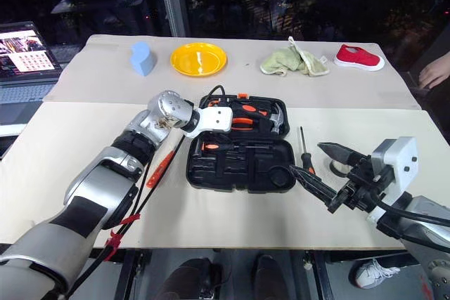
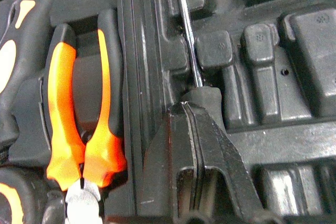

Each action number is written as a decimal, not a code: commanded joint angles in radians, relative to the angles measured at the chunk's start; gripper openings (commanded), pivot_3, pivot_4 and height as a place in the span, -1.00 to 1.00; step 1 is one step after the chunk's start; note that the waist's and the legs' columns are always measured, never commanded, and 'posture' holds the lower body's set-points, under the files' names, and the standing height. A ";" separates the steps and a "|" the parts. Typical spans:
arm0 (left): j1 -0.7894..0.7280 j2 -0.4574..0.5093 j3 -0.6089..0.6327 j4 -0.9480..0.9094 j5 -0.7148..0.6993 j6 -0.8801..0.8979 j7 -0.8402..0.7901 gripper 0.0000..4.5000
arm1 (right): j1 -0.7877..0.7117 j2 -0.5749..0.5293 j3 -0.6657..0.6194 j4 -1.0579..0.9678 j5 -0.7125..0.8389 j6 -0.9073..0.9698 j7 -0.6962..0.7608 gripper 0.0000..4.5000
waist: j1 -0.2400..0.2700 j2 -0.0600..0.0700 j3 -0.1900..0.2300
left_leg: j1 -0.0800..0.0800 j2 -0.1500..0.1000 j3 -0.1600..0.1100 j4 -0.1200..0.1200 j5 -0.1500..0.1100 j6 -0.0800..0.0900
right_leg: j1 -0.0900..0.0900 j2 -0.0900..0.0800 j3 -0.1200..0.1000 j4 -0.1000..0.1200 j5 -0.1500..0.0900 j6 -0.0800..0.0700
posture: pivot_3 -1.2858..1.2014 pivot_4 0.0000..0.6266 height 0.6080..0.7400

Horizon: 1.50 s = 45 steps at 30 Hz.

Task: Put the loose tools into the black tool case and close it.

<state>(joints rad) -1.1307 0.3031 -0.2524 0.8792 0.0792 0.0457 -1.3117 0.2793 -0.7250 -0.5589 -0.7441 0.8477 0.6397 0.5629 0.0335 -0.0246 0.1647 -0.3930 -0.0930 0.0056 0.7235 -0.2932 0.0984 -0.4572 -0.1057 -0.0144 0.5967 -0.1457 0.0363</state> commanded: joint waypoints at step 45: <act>0.602 0.621 0.400 -1.321 -0.958 0.947 0.091 0.99 | -0.251 0.127 0.310 0.225 -0.193 0.139 -0.251 1.00 | -0.020 0.006 0.001 | 0.023 0.002 -0.003 -0.015 -0.002 -0.022 | 0.016 0.005 0.001 -0.001 -0.008 -0.006 | 0.03 -0.52 1.00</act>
<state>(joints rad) -0.5088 0.9082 0.1474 -0.4258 -0.8748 1.0213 -1.2232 0.0445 -0.6008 -0.2654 -0.5099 0.6756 0.7757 0.3218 0.0133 -0.0182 0.1655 -0.3702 -0.0909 0.0019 0.7082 -0.2956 0.0764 -0.4411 -0.1004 -0.0135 0.5951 -0.1537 0.0305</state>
